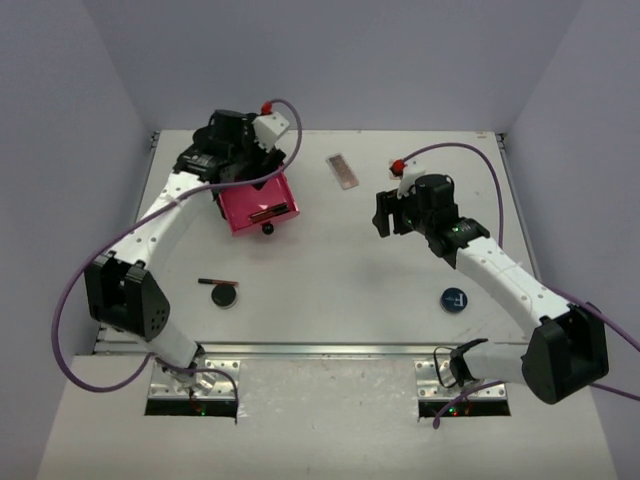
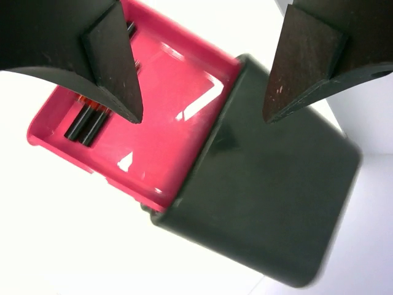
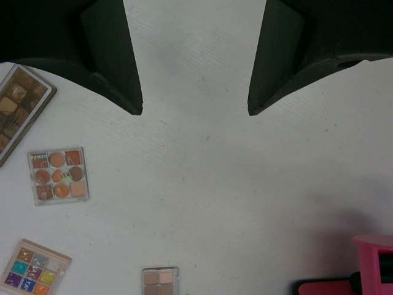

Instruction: Organize the makeup

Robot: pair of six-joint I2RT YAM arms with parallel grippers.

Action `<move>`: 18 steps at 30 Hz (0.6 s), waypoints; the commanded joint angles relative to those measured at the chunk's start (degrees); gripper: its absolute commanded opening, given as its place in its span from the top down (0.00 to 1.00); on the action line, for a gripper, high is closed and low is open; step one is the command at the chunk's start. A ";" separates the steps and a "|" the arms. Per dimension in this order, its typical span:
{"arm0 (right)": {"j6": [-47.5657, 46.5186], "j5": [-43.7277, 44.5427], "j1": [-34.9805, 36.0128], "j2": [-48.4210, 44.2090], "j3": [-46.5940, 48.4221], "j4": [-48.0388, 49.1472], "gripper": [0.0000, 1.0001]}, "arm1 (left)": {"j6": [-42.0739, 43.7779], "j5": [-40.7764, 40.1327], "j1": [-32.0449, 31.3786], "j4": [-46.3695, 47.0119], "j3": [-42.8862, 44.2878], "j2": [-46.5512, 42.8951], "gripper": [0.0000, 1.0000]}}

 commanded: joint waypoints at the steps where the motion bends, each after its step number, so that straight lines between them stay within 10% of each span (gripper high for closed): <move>1: -0.35 -0.71 -0.31 -0.09 -1.12 2.18 0.30 | 1.49 12.51 12.11 -5.41 1.62 -9.25 0.25; 18: -1.58 -2.12 -0.31 0.31 -2.91 4.48 0.29 | 38.97 23.50 28.53 -8.23 -39.65 -19.18 0.34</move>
